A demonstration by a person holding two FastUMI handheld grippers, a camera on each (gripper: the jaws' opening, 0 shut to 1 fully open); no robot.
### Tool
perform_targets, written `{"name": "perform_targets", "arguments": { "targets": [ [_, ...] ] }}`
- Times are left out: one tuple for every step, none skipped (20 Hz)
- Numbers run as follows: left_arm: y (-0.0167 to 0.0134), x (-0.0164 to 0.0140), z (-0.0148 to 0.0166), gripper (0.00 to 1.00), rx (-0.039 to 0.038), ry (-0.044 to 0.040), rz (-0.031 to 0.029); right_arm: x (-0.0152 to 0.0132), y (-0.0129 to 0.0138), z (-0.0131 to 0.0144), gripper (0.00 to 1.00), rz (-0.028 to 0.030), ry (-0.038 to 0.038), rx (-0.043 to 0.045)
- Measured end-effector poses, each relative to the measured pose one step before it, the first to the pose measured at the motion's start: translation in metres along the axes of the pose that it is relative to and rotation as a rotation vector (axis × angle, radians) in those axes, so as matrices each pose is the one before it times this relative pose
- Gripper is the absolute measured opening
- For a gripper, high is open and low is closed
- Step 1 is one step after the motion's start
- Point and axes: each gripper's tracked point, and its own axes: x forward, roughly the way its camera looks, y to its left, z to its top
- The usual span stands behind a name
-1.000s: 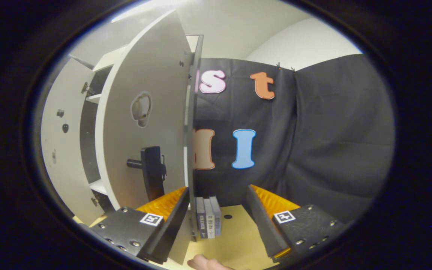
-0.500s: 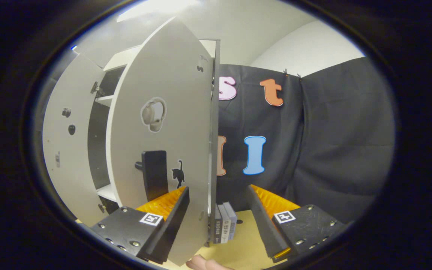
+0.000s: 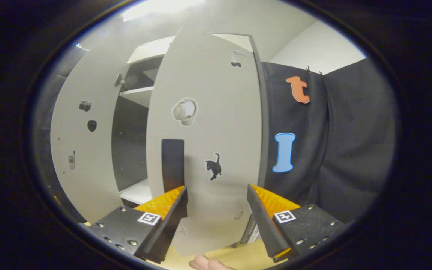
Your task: Grab one shoe with the right hand and put it into the shoe cabinet, grab the other shoe with the left hand and put it into the shoe cabinet; then close the right door with the right hand and the left door with the left hand.
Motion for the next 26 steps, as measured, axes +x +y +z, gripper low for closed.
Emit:
{"name": "perform_targets", "arguments": {
  "targets": [
    [0.0107,-0.00078,0.00219,0.95,0.00316,-0.00192,0.01283,-0.00285,0.0042,-0.00106,0.95,0.00472,-0.00559,0.00031],
    [0.00821,-0.00086,0.00151,0.93,0.00252,-0.0017,0.01444,-0.0016,0.00377,-0.00231,0.94,0.00637,-0.00016,0.00443],
    [0.00732,0.00246,0.00074,0.95,0.00006,0.00131,0.01583,-0.00353,0.00233,-0.00143,0.94,0.00635,0.00282,0.00991],
    [0.0067,0.00278,0.00138,0.94,-0.00417,-0.0014,0.01562,-0.00348,0.00217,0.00014,0.94,0.00668,0.001,0.01312],
    [0.00566,0.00257,0.00115,0.95,-0.00444,0.00029,0.01359,-0.00487,0.00132,-0.00059,0.94,0.00762,-0.00031,0.01104],
    [0.00552,0.00245,0.00088,0.95,-0.00159,-0.00086,0.00973,-0.00426,0.00012,0.00008,0.94,0.0043,-0.00314,0.00944],
    [0.00562,0.00417,0.00059,0.95,0.0019,-0.00039,0.01293,-0.00537,-0.00073,0.00021,0.94,0.00078,-0.00743,0.01084],
    [0.00715,0.0034,0.00084,0.95,0.00447,0.00015,0.01589,-0.00601,-0.00179,-0.00111,0.92,0.00133,-0.00435,0.00921],
    [0.00906,0.00084,0.00024,0.95,0.00598,0.00108,0.01855,-0.00568,-0.00114,-0.00151,0.94,0.00108,-0.0006,0.00685],
    [0.0095,0.00168,0.0006,0.95,0.00563,-0.0007,0.02054,-0.00569,-0.00107,-0.00066,0.92,0.00476,-0.00182,0.00455],
    [0.01003,0.00225,0.00285,0.95,0.00168,-0.00331,0.02472,-0.00674,-0.00163,-0.00148,0.95,0.00165,-0.00204,-0.00157],
    [0.01073,0.00314,0.003,0.95,-0.00482,-0.0054,0.02854,-0.00656,-0.00098,-0.00152,0.96,0.00158,-0.00277,-0.01134],
    [0.00961,0.00426,0.00213,0.94,-0.00455,-0.00391,0.02357,-0.006,0.00011,-0.0004,0.92,0.00713,-0.00505,-0.01147],
    [0.00899,0.00506,-0.00023,0.94,0.00346,0.00141,0.017,-0.00647,0.00038,-0.00109,0.97,0.00383,-0.0042,-0.00698],
    [0.00986,0.00445,-0.00024,0.93,0.00506,0.00299,0.02897,-0.00604,-0.00118,-0.00047,0.95,0.00081,-0.00619,-0.003],
    [0.00855,0.00538,0.00294,0.95,0.01456,0.00084,0.02818,-0.00647,0.00005,-0.00062,0.97,0.00102,-0.0046,-0.00105],
    [0.00694,0.00655,0.00549,0.94,0.01525,-0.01188,0.0181,-0.00653,0.00093,-0.00008,0.92,0.00284,-0.003,0.00153],
    [0.00556,0.00451,0.00663,0.94,0.01341,-0.01564,0.0222,-0.00726,0.00176,0.00044,0.95,0.00746,-0.00531,0.00171],
    [0.00514,0.00451,0.00712,0.95,0.01253,-0.01604,0.02271,-0.00625,0.00175,-0.00044,0.97,0.00531,-0.00507,-0.0009],
    [0.00327,0.00506,0.00563,0.92,0.00629,-0.01588,0.01484,-0.00752,0.00048,-0.00125,0.96,0.00059,-0.00462,-0.00751],
    [-0.00067,0.00543,0.00529,0.92,-0.00506,-0.0123,0.00599,-0.00614,-0.00035,0.00049,0.94,-0.00461,-0.00769,-0.00803],
    [-0.00114,0.0058,0.00224,0.92,-0.01123,-0.00023,0.00106,-0.00697,-0.00034,0.00048,0.92,-0.00568,-0.00869,-0.00719],
    [-0.0005,0.0065,-0.00027,0.93,-0.00622,0.00845,0.00272,-0.00589,-0.00025,-0.00039,0.92,-0.00567,-0.00537,-0.00777],
    [-0.00118,0.00677,0.0007,0.92,-0.00062,0.00938,0.00249,-0.00584,-0.00064,-0.00046,0.95,-0.00498,-0.00472,-0.00547],
    [0.00067,0.00443,0.001,0.92,0.00415,0.00519,0.0043,-0.00577,-0.0009,0.00063,0.95,-0.00263,-0.00692,-0.00039],
    [-0.00148,0.00594,0.00077,0.92,0.00403,0.00467,0.00545,-0.00533,-0.00034,0.00081,0.92,-0.00001,-0.00534,0.00372]
  ]
}}
